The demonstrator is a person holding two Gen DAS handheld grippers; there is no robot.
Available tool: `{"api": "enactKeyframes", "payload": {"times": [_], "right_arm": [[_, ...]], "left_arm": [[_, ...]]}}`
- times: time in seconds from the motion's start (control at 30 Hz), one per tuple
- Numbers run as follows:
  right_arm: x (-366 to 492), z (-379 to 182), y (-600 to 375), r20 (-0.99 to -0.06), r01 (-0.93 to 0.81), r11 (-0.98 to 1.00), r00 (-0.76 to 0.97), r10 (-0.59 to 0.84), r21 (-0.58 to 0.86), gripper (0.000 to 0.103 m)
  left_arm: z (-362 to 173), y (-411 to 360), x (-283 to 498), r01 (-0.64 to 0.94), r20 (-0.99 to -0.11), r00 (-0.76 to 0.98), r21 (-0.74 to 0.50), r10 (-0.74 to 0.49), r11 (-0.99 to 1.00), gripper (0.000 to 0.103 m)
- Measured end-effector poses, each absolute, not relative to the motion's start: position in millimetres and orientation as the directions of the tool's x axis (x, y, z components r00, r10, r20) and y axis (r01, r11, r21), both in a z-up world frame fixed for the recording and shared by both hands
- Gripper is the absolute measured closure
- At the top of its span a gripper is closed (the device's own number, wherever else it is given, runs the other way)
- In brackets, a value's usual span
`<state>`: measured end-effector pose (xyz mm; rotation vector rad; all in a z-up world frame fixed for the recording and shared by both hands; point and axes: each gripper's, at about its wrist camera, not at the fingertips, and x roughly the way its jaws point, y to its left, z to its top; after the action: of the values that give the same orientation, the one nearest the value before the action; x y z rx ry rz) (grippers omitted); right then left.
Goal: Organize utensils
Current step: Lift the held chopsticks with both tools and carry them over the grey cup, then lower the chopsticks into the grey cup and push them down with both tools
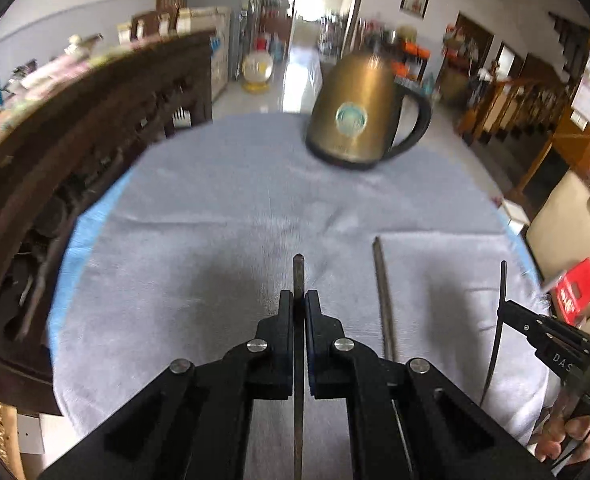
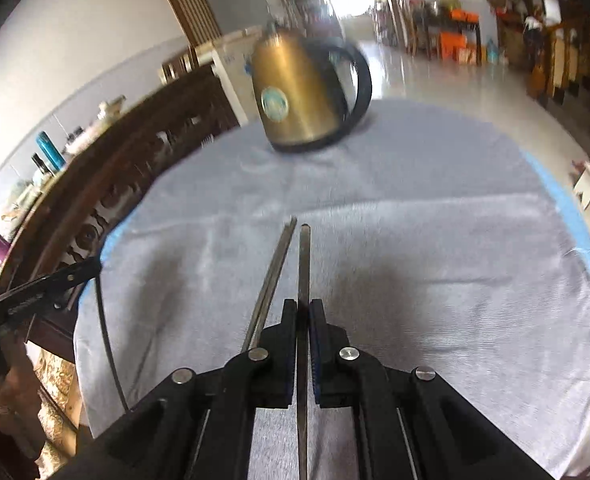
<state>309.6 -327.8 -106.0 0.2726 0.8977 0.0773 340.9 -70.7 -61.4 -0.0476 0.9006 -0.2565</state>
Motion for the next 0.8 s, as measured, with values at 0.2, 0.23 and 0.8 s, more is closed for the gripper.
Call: {"api": "enactKeyframes", "payload": {"times": [0.2,0.23,0.8], "right_arm": [[256.3,-72.1,-318.5,-0.656,0.047,0.964,0.741,0.142,0.262,0.096],[249.1,-68.9,-315.8,-0.642,0.048,0.965,0.755,0.133,0.256,0.096],[133.1,9.2,-295.2,-0.356,0.003,0.97,0.93,0.087,0.244,0.096]], "left_arm": [[-28.4,-58.2,307.9,0.172,-0.674,0.699,-0.169,-0.241,0.97,0.098],[-25.6,-57.9,301.9,0.165,-0.658,0.714,-0.172,-0.238,0.971,0.098],[45.9,-48.3,204.2,0.206,-0.438,0.852,-0.219,-0.285,0.954,0.098]]}}
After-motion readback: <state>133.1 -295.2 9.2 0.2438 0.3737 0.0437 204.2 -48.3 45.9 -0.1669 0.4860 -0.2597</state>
